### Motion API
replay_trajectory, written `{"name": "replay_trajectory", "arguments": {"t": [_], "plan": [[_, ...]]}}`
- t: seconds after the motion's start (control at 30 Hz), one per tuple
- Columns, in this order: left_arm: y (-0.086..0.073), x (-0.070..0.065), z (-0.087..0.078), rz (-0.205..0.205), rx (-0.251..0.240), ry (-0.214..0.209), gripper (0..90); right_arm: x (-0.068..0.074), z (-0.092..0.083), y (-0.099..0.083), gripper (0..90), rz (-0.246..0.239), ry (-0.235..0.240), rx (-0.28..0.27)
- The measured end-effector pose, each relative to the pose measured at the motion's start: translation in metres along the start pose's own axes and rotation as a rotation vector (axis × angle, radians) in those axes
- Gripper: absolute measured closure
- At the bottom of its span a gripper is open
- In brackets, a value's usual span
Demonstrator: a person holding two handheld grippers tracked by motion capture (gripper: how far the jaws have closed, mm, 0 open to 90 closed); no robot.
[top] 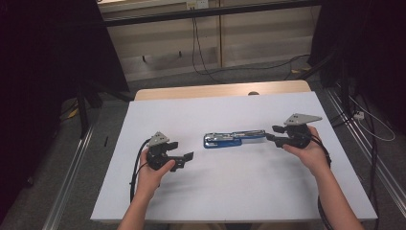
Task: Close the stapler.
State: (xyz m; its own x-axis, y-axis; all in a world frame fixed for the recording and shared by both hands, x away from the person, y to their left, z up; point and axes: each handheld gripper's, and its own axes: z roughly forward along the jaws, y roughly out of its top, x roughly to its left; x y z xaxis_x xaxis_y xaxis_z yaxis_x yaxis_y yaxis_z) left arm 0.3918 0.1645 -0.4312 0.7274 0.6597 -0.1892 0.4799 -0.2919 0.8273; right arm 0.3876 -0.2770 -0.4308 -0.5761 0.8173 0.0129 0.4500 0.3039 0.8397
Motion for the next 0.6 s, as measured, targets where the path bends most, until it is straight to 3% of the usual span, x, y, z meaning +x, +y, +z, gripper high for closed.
{"name": "replay_trajectory", "arguments": {"t": [0.23,0.3,0.43,0.6], "plan": [[0.003,0.002,0.010,0.003,-0.007,0.010,33.0,-0.003,0.004,-0.008,74.0,-0.004,-0.035,0.045],[0.003,0.002,0.014,0.003,-0.014,0.018,37.6,-0.003,0.005,-0.010,75.1,0.002,-0.033,0.052],[0.006,0.002,0.022,0.015,-0.004,0.035,51.1,-0.004,0.010,-0.012,81.3,0.004,-0.050,0.062],[0.012,-0.003,0.032,0.043,0.016,0.024,67.4,-0.007,0.015,-0.015,86.2,0.021,-0.048,0.066]]}}
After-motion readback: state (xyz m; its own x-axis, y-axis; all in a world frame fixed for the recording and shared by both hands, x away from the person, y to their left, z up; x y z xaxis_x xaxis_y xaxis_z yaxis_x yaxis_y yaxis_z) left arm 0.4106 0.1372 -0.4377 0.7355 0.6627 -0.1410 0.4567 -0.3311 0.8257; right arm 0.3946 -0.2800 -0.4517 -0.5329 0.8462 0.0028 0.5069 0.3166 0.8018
